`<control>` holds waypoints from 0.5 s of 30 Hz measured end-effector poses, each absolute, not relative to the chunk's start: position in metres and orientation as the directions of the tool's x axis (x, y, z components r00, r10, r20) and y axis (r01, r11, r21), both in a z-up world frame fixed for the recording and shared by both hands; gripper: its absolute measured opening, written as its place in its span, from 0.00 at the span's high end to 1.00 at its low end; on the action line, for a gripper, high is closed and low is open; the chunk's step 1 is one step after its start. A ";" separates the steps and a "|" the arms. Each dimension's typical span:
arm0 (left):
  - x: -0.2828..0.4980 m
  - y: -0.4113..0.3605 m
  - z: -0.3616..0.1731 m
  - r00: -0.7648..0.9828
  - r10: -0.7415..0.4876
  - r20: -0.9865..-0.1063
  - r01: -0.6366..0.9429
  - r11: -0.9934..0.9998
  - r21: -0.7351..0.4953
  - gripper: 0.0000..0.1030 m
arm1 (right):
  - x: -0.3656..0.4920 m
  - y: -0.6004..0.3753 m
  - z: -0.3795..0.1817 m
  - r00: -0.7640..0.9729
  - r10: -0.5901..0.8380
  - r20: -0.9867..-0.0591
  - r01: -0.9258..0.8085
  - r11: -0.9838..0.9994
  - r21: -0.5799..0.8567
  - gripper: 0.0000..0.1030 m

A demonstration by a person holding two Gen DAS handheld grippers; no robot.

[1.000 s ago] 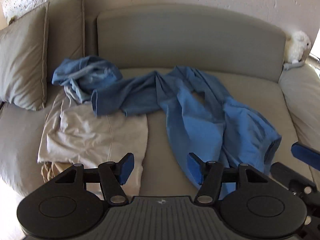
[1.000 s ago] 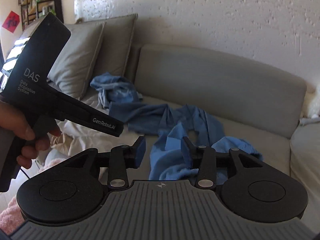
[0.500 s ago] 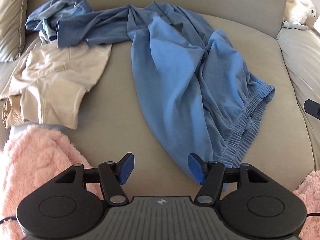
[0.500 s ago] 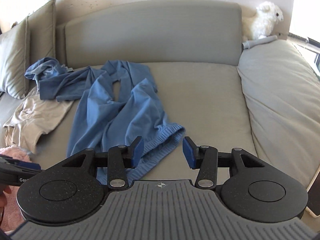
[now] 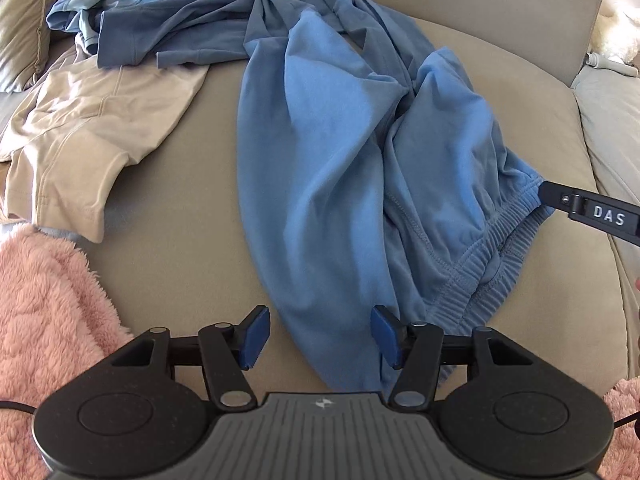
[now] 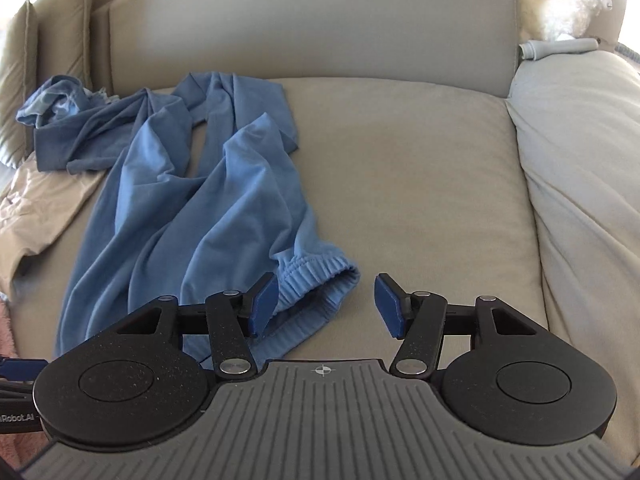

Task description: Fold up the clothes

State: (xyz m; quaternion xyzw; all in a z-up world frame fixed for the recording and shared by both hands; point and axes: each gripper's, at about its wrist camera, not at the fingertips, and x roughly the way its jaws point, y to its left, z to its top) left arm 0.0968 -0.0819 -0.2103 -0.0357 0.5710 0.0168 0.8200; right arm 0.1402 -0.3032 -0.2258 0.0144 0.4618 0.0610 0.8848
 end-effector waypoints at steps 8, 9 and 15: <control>0.111 -0.088 -0.217 0.342 -0.009 -0.940 -0.079 0.996 -0.038 0.47 | 0.172 -0.276 -0.248 0.492 0.140 -0.859 -0.263 0.965 0.007 0.61; 0.111 -0.088 -0.217 0.344 -0.007 -0.939 -0.079 0.996 -0.037 0.47 | 0.173 -0.274 -0.249 0.486 0.131 -0.864 -0.275 0.962 -0.009 0.64; 0.103 -0.090 -0.202 0.392 -0.004 -0.920 -0.050 0.998 -0.025 0.41 | 0.160 -0.276 -0.232 0.542 0.068 -0.838 -0.254 0.963 -0.087 0.95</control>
